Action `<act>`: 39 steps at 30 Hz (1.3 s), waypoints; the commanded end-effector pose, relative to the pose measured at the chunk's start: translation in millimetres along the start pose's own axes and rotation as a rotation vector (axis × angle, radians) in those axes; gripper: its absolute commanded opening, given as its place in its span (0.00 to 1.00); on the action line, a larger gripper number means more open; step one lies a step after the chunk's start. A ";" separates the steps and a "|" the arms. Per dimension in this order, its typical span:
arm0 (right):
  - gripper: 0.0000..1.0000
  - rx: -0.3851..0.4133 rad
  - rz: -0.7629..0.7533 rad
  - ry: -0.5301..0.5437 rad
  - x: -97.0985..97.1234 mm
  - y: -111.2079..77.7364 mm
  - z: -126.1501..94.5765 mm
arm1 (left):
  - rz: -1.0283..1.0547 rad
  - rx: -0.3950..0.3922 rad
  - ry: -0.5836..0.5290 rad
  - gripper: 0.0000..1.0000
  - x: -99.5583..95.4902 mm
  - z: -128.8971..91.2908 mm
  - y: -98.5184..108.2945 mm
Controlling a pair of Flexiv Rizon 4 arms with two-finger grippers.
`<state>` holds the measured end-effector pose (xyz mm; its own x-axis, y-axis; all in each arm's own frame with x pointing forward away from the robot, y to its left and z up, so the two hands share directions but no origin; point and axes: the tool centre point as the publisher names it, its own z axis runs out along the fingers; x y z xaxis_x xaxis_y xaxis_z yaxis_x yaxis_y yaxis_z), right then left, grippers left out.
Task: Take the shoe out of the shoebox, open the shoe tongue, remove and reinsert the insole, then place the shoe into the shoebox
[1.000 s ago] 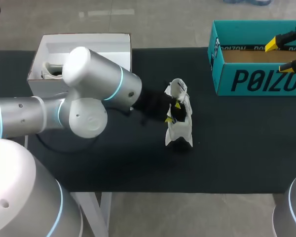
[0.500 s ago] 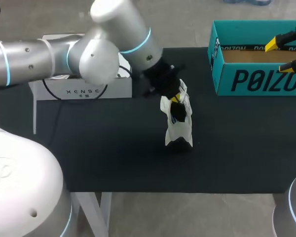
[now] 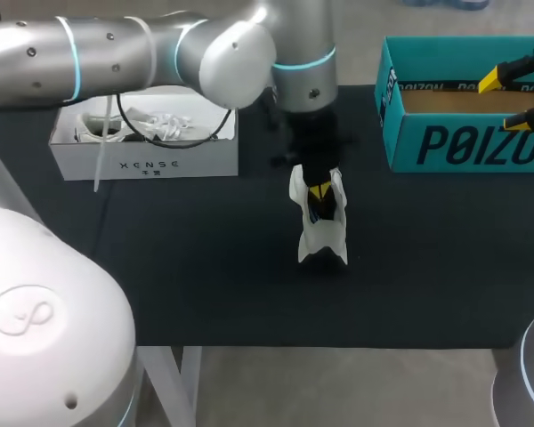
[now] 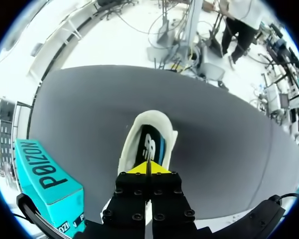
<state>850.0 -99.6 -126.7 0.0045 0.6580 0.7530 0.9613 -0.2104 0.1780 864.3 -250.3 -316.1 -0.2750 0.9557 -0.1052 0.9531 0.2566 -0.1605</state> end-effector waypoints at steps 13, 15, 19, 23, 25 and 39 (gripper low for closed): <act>1.00 -0.001 0.002 -0.003 0.2 -0.6 0.0 | 0.026 0.074 0.222 0.00 -1.6 34.9 2.9; 1.00 -0.001 0.002 -0.003 0.2 -0.6 0.0 | 0.025 0.070 0.234 0.00 -0.4 39.3 3.2; 1.00 -0.001 0.002 -0.003 0.2 -0.6 0.0 | 0.014 0.086 0.253 0.00 4.2 45.0 3.9; 1.00 -0.001 0.002 -0.003 0.2 -0.6 0.0 | -0.001 0.065 0.219 0.00 6.0 40.0 5.8; 1.00 -0.001 0.002 -0.003 0.2 -0.6 0.0 | -0.004 0.065 0.212 0.00 6.4 34.8 6.6; 1.00 -0.001 0.002 -0.003 0.2 -0.6 0.0 | -0.004 0.073 0.244 0.00 13.7 34.7 0.9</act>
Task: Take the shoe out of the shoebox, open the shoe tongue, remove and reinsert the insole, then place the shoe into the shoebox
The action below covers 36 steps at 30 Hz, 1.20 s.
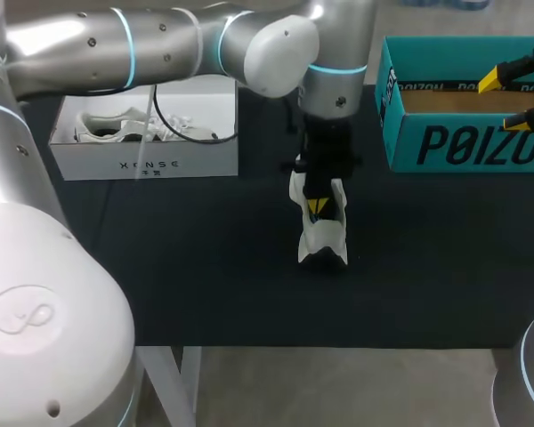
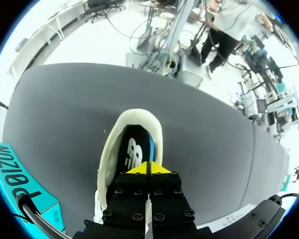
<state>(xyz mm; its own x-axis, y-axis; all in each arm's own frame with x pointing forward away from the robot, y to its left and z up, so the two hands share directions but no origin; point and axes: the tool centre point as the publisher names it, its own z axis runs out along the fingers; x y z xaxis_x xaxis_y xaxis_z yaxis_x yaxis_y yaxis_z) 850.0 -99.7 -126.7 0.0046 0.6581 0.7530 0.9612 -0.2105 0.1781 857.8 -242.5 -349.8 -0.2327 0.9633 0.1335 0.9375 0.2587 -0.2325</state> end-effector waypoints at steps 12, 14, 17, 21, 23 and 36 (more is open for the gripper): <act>1.00 -0.001 0.002 -0.003 0.2 -0.7 0.1 | 0.010 0.031 0.019 0.00 -5.8 18.7 1.1; 1.00 -0.001 0.002 -0.003 0.2 -0.7 0.1 | 0.010 0.031 0.022 0.00 -7.0 23.9 0.9; 1.00 -0.001 0.002 -0.003 0.2 -0.7 0.1 | 0.012 0.042 0.026 0.00 -8.1 30.6 -1.0; 1.00 -0.001 0.002 -0.003 0.2 -0.7 0.1 | 0.009 0.031 0.036 0.00 -11.2 44.3 -4.2; 1.00 -0.001 0.002 -0.003 0.2 -0.7 0.1 | 0.003 0.013 0.033 0.00 -12.9 51.3 -5.2; 1.00 -0.001 0.002 -0.003 0.2 -0.7 0.1 | -0.083 -0.088 -0.206 0.00 -10.7 48.7 0.4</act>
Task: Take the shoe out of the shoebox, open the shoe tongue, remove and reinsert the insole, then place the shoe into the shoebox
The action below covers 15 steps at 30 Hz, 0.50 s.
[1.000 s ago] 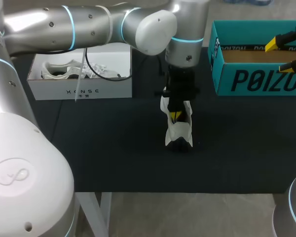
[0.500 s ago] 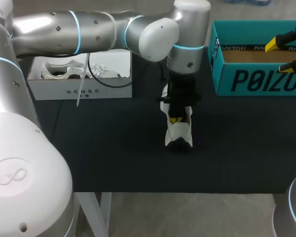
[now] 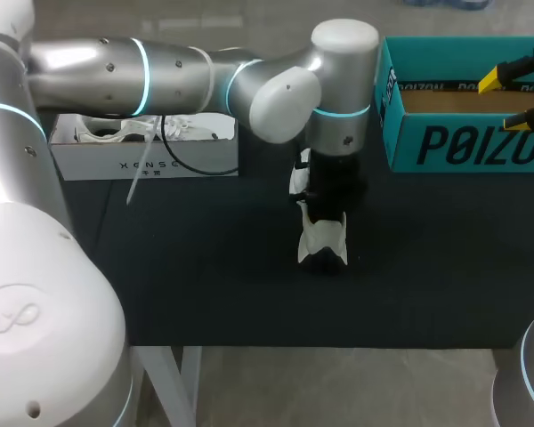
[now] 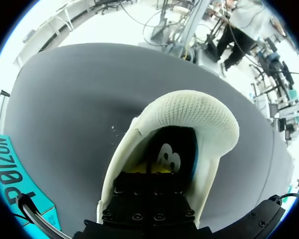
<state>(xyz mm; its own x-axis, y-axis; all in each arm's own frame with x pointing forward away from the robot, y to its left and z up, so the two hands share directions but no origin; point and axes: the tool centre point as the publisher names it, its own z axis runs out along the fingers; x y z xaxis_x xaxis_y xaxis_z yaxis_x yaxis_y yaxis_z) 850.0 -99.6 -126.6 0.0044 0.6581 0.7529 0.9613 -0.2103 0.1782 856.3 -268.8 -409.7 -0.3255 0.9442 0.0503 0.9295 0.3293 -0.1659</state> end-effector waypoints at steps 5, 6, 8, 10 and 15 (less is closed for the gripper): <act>1.00 -0.001 0.002 -0.003 0.1 -0.6 0.1 | -0.013 -0.081 -0.104 0.00 25.4 -27.4 6.8; 1.00 -0.001 0.002 -0.003 0.1 -0.6 0.1 | -0.018 -0.097 -0.112 0.00 25.1 -30.5 9.7; 1.00 -0.001 0.002 -0.003 0.1 -0.6 0.1 | -0.017 -0.108 -0.121 0.00 23.5 -33.4 13.0; 1.00 -0.001 0.002 -0.003 0.1 -0.6 0.1 | -0.008 -0.142 -0.069 0.00 22.3 -28.3 16.1; 1.00 -0.001 0.002 -0.003 0.1 -0.6 0.1 | 0.010 -0.156 0.023 0.00 20.8 -18.3 20.9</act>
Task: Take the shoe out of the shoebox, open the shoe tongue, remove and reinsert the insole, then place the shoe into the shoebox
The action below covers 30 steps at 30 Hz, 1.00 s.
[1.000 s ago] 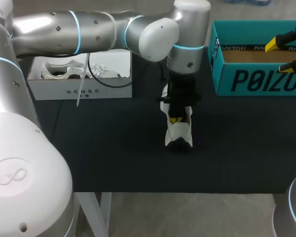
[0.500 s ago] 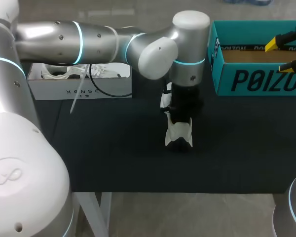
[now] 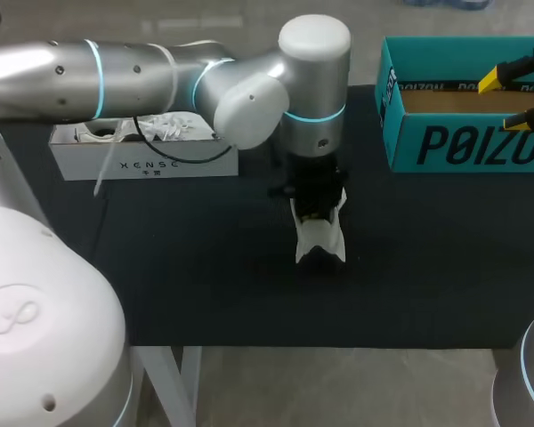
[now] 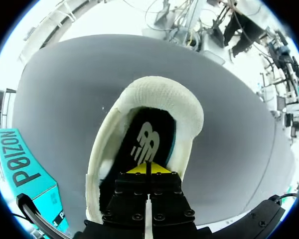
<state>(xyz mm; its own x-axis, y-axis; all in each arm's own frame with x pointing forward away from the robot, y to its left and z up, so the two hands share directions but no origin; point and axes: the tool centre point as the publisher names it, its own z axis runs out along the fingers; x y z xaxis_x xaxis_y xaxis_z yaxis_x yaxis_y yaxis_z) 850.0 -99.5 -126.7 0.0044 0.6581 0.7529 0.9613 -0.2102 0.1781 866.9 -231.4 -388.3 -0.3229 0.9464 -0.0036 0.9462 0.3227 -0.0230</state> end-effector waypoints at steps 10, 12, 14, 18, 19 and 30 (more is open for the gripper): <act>1.00 -0.001 0.002 -0.003 0.1 -0.6 0.0 | 0.012 -0.049 0.144 0.00 -7.8 32.6 3.2; 1.00 -0.001 0.002 -0.003 0.1 -0.6 0.0 | 0.012 -0.060 0.141 0.00 -6.6 38.3 2.9; 1.00 -0.001 0.002 -0.003 0.1 -0.6 0.0 | 0.012 -0.054 0.123 0.00 -7.2 42.2 2.0; 1.00 -0.001 0.002 -0.003 0.1 -0.6 0.0 | 0.019 -0.071 0.062 0.00 -10.6 49.2 -2.8; 1.00 -0.001 0.002 -0.003 0.1 -0.6 0.0 | 0.012 -0.059 0.034 0.00 -12.0 50.1 -3.6; 1.00 -0.001 0.002 -0.003 0.1 -0.6 0.0 | -0.095 0.090 -0.239 0.00 -25.4 34.4 0.8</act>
<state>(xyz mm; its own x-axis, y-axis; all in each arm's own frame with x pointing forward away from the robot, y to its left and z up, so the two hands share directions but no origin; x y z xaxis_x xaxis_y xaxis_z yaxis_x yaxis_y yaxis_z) 850.0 -99.7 -126.7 0.0047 0.6581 0.7529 0.9612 -0.2106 0.1781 870.9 -260.8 -411.5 -0.4166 0.9010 -0.1212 0.9086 0.4086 -0.0860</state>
